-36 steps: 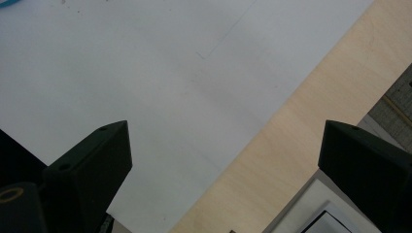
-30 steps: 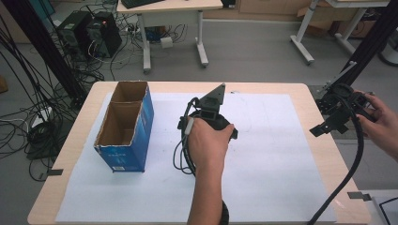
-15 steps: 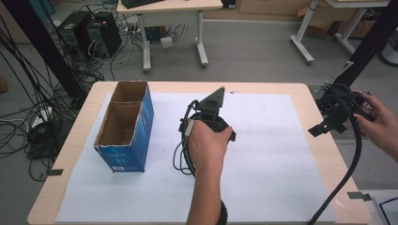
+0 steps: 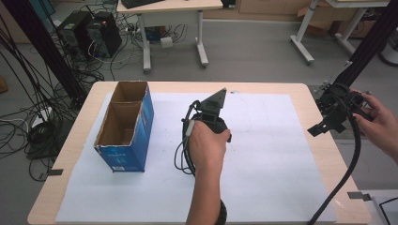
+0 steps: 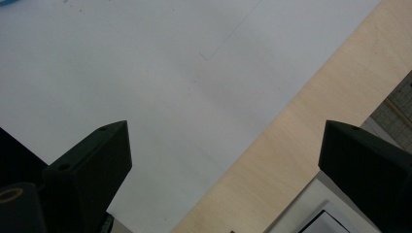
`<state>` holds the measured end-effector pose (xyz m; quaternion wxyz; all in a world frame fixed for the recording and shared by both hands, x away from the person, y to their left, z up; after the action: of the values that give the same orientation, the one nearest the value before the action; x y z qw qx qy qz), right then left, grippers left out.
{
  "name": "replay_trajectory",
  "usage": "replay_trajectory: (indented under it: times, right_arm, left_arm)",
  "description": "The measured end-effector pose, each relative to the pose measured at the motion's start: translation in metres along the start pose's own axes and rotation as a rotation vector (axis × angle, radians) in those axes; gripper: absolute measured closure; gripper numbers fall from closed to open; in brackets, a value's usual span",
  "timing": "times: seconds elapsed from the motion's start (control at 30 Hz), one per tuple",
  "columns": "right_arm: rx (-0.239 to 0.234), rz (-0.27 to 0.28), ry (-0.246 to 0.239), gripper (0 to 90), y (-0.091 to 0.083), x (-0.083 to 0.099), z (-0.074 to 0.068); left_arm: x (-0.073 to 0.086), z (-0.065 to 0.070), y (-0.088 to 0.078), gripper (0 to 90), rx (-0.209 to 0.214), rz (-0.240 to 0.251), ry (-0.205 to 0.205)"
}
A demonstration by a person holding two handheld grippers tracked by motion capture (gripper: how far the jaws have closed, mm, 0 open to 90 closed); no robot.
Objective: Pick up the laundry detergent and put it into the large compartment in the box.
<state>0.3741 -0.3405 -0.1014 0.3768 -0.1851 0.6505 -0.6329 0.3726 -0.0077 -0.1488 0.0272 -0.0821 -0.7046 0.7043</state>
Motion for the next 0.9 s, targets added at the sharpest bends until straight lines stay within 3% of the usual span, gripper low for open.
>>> replay_trajectory:
  times: [0.27, 0.9]
  right_arm:
    - [-0.003, -0.002, 0.0, 4.6, 0.0002, -0.0005, 0.0001]
    - [0.017, -0.007, 0.019, 4.5, -0.0047, 0.0049, 0.0002]
  left_arm:
    - [0.0019, 0.0014, 0.0027, 37.3, -0.004, 0.003, 0.017]
    - [0.0082, 0.0009, -0.0023, 38.2, 0.002, 0.02, 0.023]
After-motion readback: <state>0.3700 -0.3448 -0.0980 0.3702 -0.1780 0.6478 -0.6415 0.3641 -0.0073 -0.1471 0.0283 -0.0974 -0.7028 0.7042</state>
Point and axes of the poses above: each handheld gripper's, and its own axes: y roughly forward along the jaws, x roughly out of its underside, z roughly to its right, the point moved 2 cm from there along y, roughly forward along the jaws, and after that the axes turned 4 degrees about -y, right-handed, at the moved point
